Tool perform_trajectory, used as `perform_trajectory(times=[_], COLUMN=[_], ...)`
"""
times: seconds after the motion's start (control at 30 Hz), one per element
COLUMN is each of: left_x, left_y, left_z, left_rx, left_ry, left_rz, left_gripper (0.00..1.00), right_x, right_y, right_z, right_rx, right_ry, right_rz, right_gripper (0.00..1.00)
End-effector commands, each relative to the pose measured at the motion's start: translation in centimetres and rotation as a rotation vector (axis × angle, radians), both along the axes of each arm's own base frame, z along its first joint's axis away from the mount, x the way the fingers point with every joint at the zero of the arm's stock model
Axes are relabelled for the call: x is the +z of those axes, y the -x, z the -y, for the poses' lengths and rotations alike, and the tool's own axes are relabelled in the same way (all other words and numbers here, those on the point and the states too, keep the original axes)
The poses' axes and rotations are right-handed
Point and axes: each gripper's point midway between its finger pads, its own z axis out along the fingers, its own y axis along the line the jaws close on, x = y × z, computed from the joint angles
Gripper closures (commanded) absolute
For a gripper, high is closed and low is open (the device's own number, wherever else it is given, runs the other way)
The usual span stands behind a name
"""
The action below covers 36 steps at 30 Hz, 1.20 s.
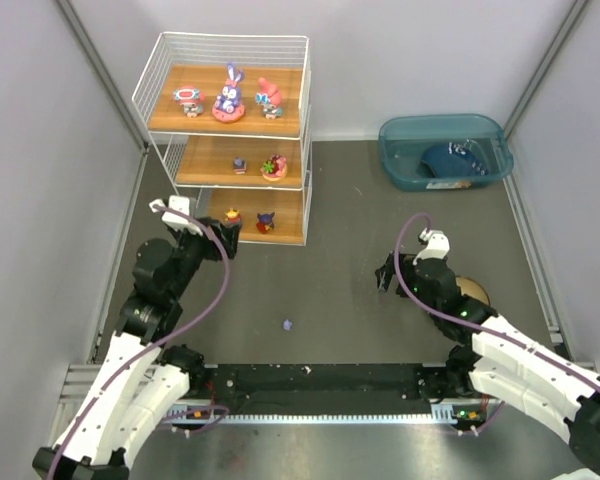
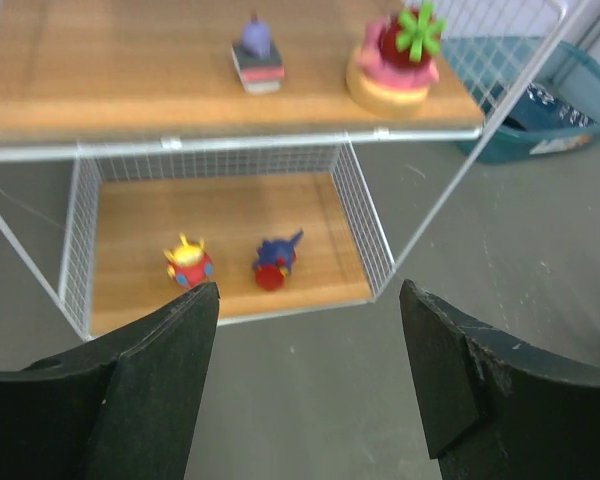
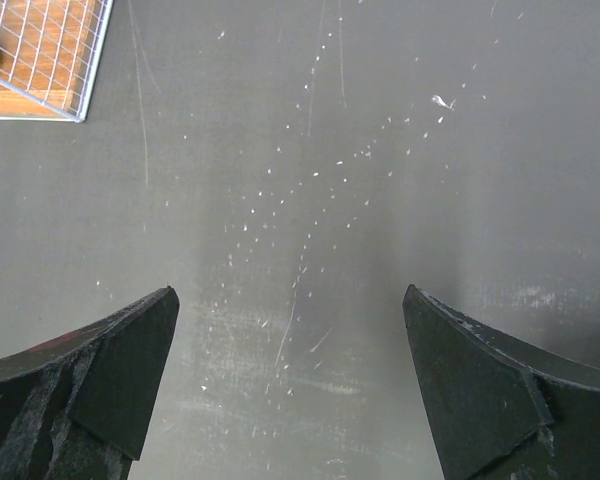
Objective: Place and organize the plastic toys onto the shelf
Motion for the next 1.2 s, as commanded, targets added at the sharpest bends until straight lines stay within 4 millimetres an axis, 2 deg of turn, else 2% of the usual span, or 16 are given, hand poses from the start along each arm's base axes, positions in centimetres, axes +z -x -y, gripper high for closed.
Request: perform_trajectory(times=[0.0,0.03,0.1,0.2,0.23,0.27,0.53,1.17], left_x=[-3.8,-4.9,-6.0,-7.6,-8.7,-9.1,-11.9,-14.9], left_y=[1.9,2.1,2.6,3.1,3.1,3.6,4.6,5.9], left_z=[1.2,1.1,1.8,3.4,3.8,4.9,6.2,8.5], left_rx=[-0.027,-0.007,0.01,0.012,0.02,-0.007,-0.024,-0.085], left_ry=[0.069,0.078,0.077,0.076,0.067,0.061,0.092,0.042], left_rz=[-0.113,-0.133,-0.151,-0.187,-0.214,-0.222,-0.291,-0.347], left_gripper=[0.22,0.22,0.21,0.2,0.2,0.2,0.19,0.19], right_x=[1.0,1.0,0.7,0.5,0.4,0.4,0.1,0.7], right_y=[-0.4,-0.3,-0.3,-0.4,-0.4,-0.5,-0.6,-0.1], right_z=[-0.2,-0.2,-0.2,-0.2,-0.3,-0.3,-0.7,-0.6], right_rx=[-0.005,-0.004,-0.005,-0.005,-0.003,-0.003,0.007,0.012], right_ry=[-0.049,-0.05,-0.046,-0.039,-0.038,-0.037,-0.037,-0.072], right_rz=[0.038,0.039,0.032,0.022,0.02,0.02,0.011,0.035], right_gripper=[0.04,0.04,0.04,0.04,0.04,0.04,0.04,0.04])
